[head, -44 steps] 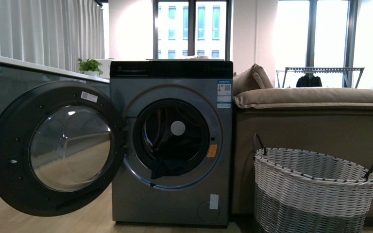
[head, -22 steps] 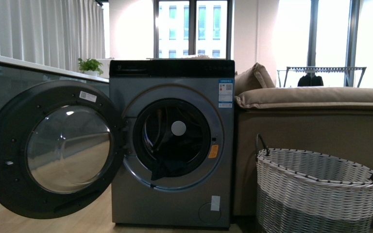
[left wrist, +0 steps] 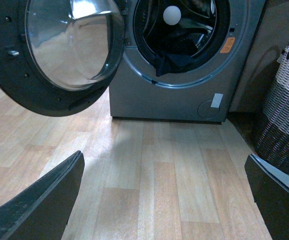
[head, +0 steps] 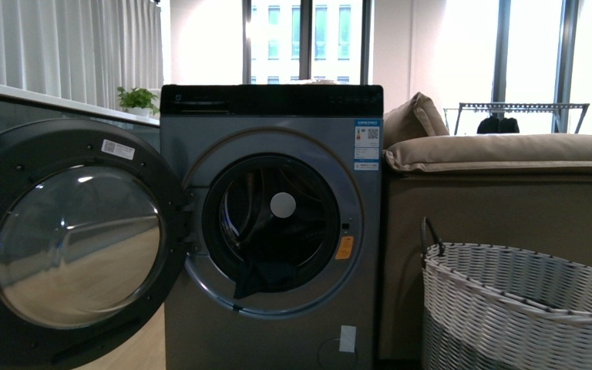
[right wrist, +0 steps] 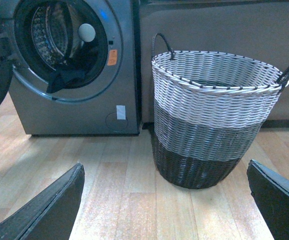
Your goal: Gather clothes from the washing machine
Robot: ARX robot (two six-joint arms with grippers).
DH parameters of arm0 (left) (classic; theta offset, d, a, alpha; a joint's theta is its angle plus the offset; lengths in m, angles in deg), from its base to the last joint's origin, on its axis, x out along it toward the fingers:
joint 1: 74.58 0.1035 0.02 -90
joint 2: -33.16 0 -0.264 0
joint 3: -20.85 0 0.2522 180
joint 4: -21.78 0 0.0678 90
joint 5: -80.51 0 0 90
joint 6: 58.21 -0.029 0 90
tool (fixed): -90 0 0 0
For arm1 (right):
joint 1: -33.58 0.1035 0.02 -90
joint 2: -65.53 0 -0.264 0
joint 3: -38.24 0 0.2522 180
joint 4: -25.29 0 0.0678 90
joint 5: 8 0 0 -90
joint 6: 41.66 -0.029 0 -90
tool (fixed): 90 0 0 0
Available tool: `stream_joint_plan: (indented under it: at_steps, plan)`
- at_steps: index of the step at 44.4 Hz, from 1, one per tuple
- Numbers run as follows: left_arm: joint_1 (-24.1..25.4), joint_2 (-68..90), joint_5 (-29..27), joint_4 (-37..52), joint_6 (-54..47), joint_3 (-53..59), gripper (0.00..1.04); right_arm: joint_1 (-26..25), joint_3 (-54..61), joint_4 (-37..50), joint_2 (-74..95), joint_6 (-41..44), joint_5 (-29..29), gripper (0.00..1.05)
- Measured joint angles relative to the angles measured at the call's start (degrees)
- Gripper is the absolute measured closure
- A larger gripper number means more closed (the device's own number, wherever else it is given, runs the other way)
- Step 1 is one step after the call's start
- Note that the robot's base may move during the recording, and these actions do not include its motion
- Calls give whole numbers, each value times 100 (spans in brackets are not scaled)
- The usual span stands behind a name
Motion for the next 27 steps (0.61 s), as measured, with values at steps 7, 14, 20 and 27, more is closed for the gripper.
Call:
stream_joint_plan:
  at_steps: [7,14,20,27]
  plan:
    - [0,0,-22,0,2,0,6,0,0,0,0,0,2,8]
    - [0,-2,-2,0,2,0,6,0,-2,0,0,0,2,8]
    - [0,-4,7,0,0,0,6,2,0,-9,4,0,7,8]
    - [0,-7,2,0,0,0,6,0,0,-4,0,0,2,8]
